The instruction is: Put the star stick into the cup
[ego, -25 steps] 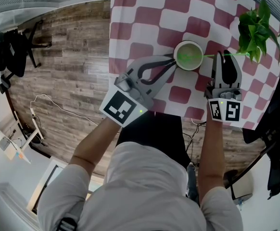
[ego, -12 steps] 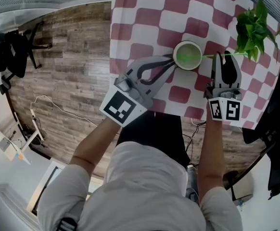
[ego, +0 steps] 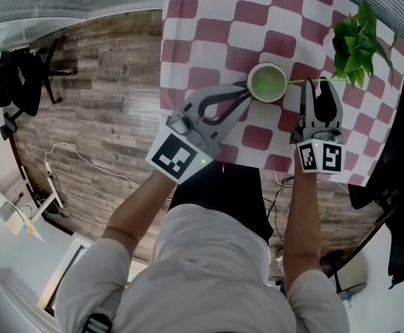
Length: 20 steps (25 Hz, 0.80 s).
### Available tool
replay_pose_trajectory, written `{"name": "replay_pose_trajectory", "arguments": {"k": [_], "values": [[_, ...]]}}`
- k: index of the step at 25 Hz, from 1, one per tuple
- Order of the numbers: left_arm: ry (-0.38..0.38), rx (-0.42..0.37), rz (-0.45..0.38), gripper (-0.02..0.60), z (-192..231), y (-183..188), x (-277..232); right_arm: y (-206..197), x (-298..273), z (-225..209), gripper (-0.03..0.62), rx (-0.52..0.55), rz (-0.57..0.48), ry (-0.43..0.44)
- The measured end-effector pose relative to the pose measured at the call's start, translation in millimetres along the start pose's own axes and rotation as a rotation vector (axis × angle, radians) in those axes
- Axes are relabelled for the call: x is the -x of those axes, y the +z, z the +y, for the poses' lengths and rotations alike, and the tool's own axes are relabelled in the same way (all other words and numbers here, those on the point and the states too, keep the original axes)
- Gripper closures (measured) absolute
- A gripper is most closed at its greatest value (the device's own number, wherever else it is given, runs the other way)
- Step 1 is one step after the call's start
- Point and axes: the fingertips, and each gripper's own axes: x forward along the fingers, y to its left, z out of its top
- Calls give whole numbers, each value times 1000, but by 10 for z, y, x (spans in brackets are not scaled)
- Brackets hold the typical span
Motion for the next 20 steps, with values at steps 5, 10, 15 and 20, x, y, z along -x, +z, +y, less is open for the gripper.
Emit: {"name": "replay_pose_trajectory", "arguments": {"k": [5,10,15,20], "values": [[7,-1,-3,541,-28,81,49,-58,34,22,444,-3,49,-10],[14,0,-14,541,-81,187,114,-65,115,48,442,-1,77,-22],[20,-8,-38,541,-133,351,172,113,218,125,442,24,64,-22],[32,-10,-68,541,-210,553,265,406,372,296,444,52,44,0]]}}
